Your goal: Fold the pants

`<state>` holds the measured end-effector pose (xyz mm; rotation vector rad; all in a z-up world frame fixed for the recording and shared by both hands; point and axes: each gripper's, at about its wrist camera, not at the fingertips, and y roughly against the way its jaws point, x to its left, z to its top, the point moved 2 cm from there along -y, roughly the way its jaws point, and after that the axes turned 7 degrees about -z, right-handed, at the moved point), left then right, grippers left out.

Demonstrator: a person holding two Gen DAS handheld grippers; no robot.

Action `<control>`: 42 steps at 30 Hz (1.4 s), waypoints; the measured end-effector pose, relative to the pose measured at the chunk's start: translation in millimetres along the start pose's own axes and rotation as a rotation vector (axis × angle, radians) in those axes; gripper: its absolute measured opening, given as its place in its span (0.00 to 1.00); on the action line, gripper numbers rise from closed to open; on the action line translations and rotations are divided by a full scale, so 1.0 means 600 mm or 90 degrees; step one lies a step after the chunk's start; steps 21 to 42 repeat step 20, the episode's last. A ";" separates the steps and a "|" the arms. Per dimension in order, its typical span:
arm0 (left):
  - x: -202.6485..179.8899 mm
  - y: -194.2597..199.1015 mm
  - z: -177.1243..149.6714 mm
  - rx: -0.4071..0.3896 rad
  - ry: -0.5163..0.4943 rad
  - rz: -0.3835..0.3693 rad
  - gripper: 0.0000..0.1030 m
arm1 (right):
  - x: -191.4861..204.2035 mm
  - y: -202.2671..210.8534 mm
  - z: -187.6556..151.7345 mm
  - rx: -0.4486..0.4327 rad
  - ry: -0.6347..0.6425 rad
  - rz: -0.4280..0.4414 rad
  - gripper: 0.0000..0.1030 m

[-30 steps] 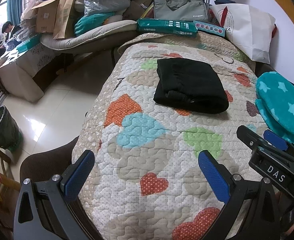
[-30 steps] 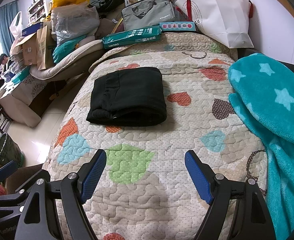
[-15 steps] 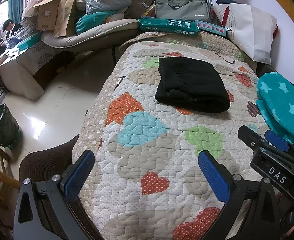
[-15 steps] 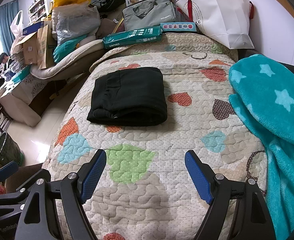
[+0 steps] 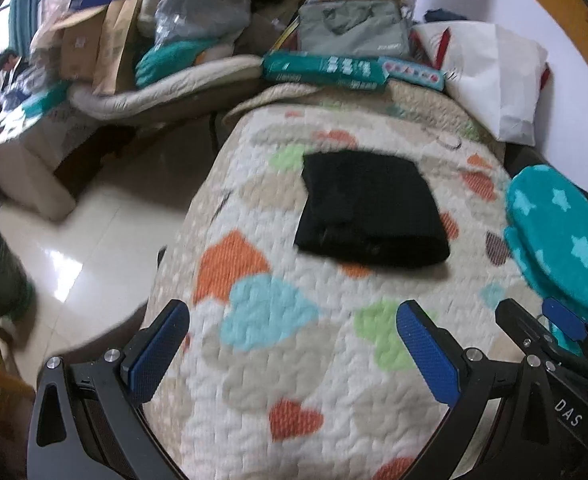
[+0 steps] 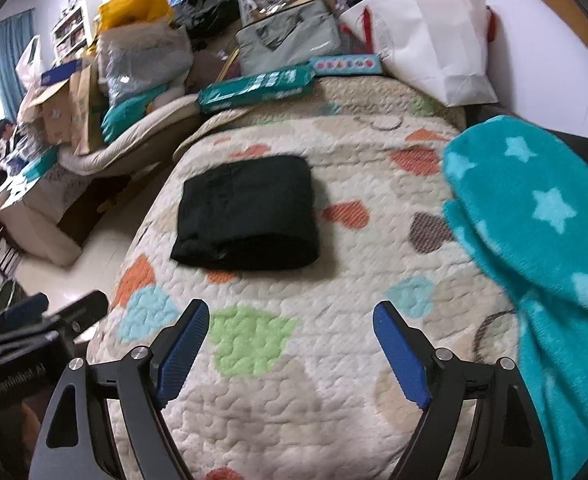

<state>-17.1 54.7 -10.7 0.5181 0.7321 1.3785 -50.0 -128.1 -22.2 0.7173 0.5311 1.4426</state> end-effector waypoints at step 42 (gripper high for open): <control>-0.016 -0.084 -0.019 0.051 -0.054 -0.043 1.00 | -0.013 -0.074 0.008 0.059 -0.012 -0.038 0.87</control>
